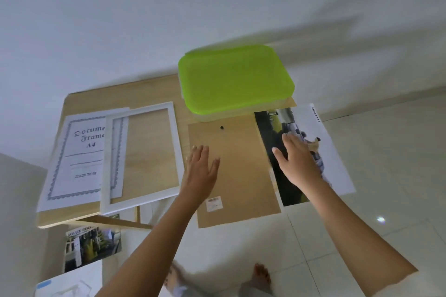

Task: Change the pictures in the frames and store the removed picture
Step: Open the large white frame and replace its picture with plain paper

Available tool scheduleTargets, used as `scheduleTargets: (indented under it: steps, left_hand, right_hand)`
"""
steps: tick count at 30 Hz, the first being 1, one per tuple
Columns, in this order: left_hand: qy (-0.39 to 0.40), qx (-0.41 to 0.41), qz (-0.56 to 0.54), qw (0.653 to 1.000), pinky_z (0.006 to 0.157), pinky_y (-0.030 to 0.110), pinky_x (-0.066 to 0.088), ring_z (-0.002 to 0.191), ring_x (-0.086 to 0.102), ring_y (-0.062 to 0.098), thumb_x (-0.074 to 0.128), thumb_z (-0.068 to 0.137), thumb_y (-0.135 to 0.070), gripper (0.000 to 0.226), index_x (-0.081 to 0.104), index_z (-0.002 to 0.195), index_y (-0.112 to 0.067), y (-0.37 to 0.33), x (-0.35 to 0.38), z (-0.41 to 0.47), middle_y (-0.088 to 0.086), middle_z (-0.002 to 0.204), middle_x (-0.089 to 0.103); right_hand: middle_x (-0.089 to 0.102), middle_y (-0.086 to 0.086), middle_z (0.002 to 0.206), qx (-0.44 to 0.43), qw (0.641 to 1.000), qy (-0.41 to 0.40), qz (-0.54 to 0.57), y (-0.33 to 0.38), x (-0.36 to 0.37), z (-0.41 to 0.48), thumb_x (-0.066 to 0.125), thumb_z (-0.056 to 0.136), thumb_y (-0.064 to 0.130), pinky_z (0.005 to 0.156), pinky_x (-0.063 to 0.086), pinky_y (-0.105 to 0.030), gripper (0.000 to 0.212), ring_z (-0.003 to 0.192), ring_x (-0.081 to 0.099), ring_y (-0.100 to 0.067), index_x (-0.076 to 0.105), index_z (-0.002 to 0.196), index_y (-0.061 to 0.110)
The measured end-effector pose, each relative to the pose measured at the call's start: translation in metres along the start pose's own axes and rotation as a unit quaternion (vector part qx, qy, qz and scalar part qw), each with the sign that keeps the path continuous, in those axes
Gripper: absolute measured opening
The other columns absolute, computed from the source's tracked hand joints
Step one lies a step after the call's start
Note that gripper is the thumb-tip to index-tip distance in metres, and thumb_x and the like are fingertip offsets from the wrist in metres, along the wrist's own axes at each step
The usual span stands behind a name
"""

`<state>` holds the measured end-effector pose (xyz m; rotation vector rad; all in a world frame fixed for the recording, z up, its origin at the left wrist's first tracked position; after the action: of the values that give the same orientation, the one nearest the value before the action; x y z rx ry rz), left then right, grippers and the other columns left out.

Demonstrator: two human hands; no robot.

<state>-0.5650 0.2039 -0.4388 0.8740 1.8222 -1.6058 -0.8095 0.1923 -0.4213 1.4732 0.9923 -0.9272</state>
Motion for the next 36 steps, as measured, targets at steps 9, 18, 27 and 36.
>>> scheduleTargets:
  steps: [9,18,27,36]
  left_hand:
    - [-0.072,-0.073,0.113,0.988,0.116,0.035,-0.001,0.145,-0.003,0.02,0.027,0.098,-0.045,0.062,0.015,0.148,-0.011,0.184,-0.14,-0.02,0.009,0.157,0.008]
    - [-0.073,-0.236,0.06,0.967,0.117,0.049,0.011,0.144,-0.003,0.029,0.03,0.096,-0.049,0.07,-0.002,0.149,-0.015,0.346,-0.208,-0.057,0.012,0.156,0.001]
    - [-0.042,-0.228,-0.029,0.972,0.11,0.053,0.026,0.143,0.008,0.025,0.04,0.087,-0.061,0.087,-0.009,0.148,-0.023,0.366,-0.199,-0.046,0.006,0.156,0.006]
    - [-0.038,-0.25,-0.111,0.961,0.102,0.053,0.037,0.134,0.029,0.025,0.032,0.08,-0.069,0.088,-0.012,0.146,-0.032,0.378,-0.191,-0.067,0.004,0.149,0.025]
  right_hand:
    - [0.012,-0.01,0.157,-0.121,0.991,0.058,-0.001,0.239,0.082,0.022,0.029,0.097,0.046,0.117,0.001,-0.034,0.065,0.145,0.005,-0.019,0.014,0.148,0.007]
    - [0.012,-0.009,0.157,-0.247,0.964,0.103,-0.004,0.402,0.181,0.005,0.033,0.098,0.038,0.117,0.002,-0.031,0.06,0.145,0.005,-0.02,0.015,0.148,0.011]
    - [0.019,-0.016,0.154,-0.254,0.961,0.101,-0.042,0.416,0.21,0.004,0.048,0.094,0.024,0.115,0.012,-0.037,0.06,0.143,0.017,-0.027,0.025,0.144,0.001]
    - [0.016,-0.012,0.155,-0.242,0.963,0.097,-0.063,0.411,0.217,0.007,0.036,0.097,0.023,0.117,0.011,-0.036,0.055,0.144,0.014,-0.023,0.021,0.146,0.003]
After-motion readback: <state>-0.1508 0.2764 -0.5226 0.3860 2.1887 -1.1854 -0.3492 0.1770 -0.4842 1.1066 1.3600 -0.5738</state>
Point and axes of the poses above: each hand's wrist, its own z-axis towards the middle knuckle, its own x-axis out of the palm, y = z × x, the point moved 5 cm from there along z, towards the middle knuckle
